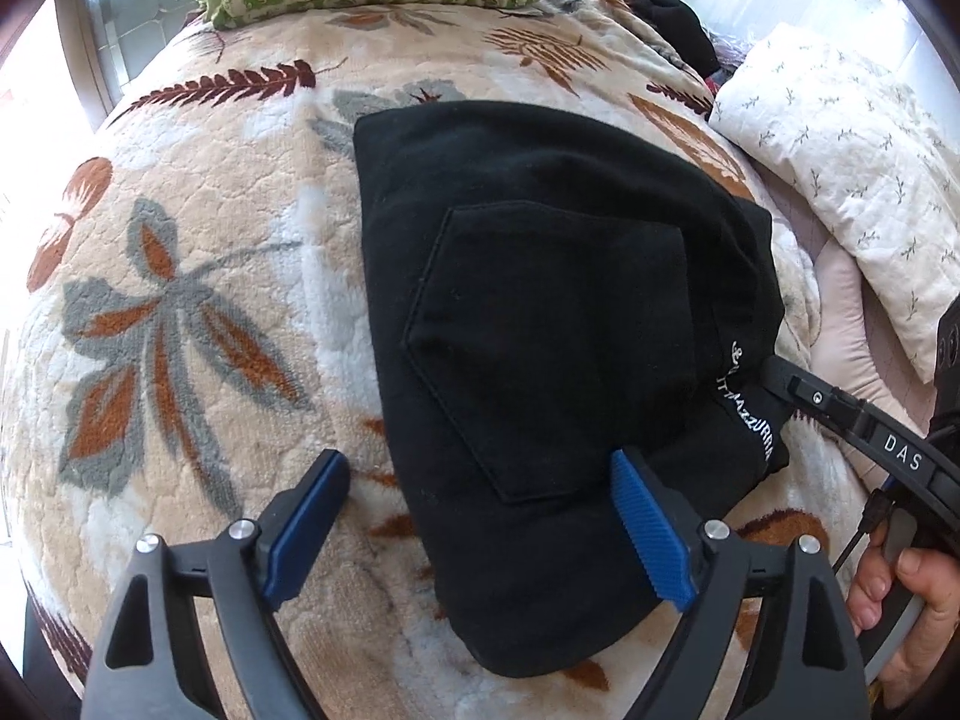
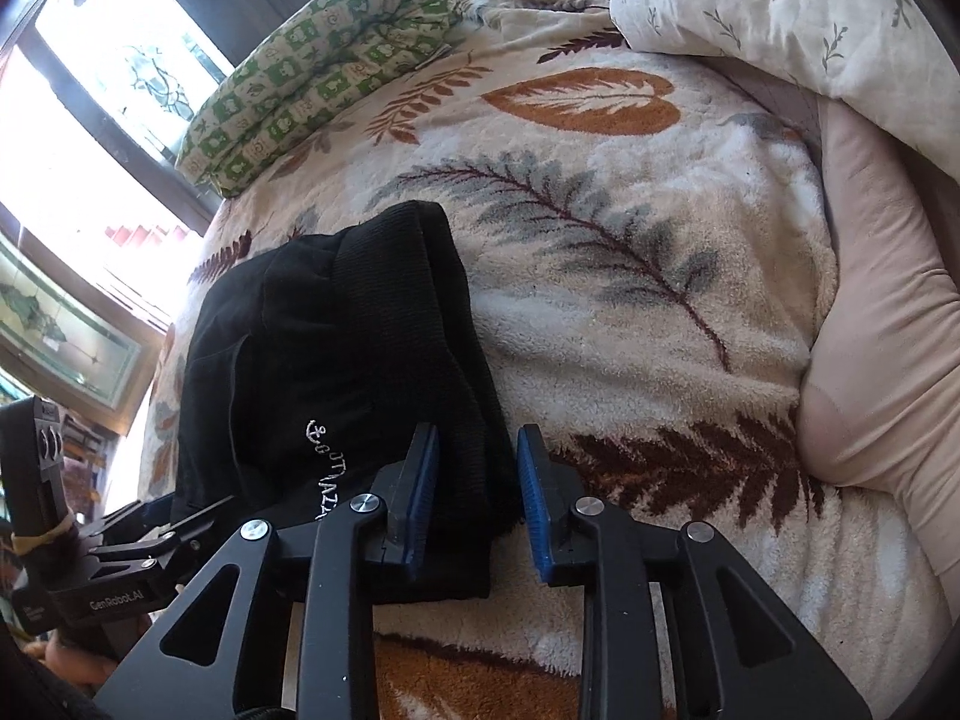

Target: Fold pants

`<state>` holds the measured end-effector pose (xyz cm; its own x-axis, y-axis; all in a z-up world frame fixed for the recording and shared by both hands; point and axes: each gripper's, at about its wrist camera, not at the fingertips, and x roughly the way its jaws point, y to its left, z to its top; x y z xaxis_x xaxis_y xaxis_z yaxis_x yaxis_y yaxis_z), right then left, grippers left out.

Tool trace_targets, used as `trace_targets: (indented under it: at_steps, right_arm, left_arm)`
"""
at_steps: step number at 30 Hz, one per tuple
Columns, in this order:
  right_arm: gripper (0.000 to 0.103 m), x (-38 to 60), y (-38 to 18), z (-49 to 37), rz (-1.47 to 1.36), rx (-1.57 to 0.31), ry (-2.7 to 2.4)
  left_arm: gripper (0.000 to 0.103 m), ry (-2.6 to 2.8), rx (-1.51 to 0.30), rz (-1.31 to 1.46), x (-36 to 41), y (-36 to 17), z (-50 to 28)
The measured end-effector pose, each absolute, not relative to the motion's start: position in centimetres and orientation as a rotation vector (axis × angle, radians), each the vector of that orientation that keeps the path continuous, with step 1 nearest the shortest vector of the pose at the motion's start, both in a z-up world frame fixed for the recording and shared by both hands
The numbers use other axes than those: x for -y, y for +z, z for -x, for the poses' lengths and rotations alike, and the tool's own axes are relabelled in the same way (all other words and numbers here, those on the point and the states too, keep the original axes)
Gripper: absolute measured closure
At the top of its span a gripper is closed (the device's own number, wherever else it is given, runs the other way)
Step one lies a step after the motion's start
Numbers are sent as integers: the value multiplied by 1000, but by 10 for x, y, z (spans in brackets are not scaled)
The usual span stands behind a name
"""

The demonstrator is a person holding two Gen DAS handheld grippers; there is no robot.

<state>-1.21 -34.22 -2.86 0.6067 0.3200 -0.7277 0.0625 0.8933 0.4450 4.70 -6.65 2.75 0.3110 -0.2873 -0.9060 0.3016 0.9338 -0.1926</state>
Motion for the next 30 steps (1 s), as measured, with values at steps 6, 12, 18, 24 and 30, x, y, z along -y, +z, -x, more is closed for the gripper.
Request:
trace_targets:
  at_steps: [6, 12, 18, 24, 30]
  right_arm:
    - [66, 356, 6, 16, -450, -835, 105]
    - [48, 367, 25, 4, -522, -753, 139]
    - [55, 347, 21, -43, -533, -807, 243]
    - [85, 320, 4, -83, -396, -919, 214]
    - [86, 320, -13, -89, -359, -942, 159]
  left_arm:
    - [17, -409, -1145, 30, 57, 53, -43]
    - [21, -425, -1083, 64, 55, 70, -64]
    - [27, -360, -1094, 20, 68, 69, -108]
    - [26, -316, -1153, -24, 80, 47, -131]
    - [22, -322, -1186, 46, 69, 30, -136]
